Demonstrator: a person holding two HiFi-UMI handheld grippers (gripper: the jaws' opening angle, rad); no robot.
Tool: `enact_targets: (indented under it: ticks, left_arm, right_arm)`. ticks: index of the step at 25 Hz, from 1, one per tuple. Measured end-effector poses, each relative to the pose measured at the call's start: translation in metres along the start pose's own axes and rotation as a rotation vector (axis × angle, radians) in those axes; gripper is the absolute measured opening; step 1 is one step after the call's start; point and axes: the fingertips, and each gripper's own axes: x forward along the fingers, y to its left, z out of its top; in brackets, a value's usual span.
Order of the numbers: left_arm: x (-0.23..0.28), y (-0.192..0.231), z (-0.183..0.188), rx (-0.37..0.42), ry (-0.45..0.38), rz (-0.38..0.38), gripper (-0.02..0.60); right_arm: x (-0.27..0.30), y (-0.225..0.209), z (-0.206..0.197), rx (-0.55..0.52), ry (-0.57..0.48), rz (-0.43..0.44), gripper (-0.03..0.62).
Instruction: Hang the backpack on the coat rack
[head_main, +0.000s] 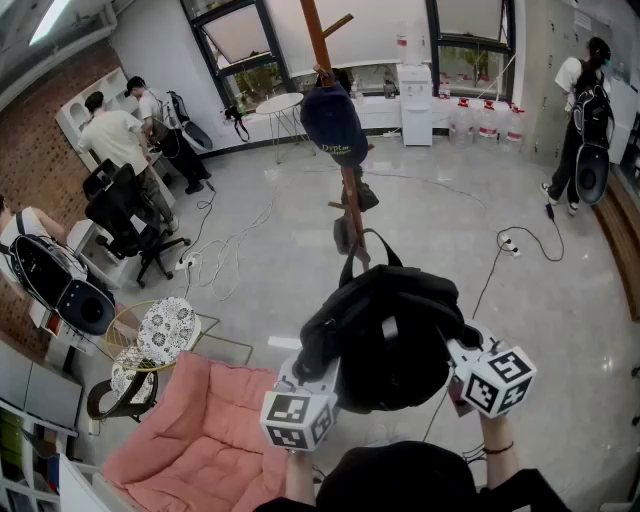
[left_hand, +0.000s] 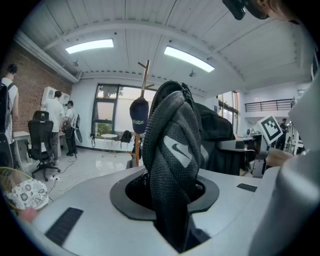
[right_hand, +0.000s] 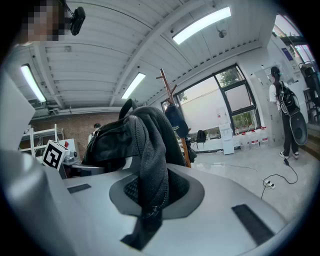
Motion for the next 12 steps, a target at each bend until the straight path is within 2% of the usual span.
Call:
enact_targets:
  ticks: [12]
  left_arm:
    - [0.004, -0.016, -0.007, -0.011, 0.013, 0.027, 0.126]
  right_arm:
    - [-0.009, -0.013, -0.006, 0.007, 0.018, 0.013, 0.032]
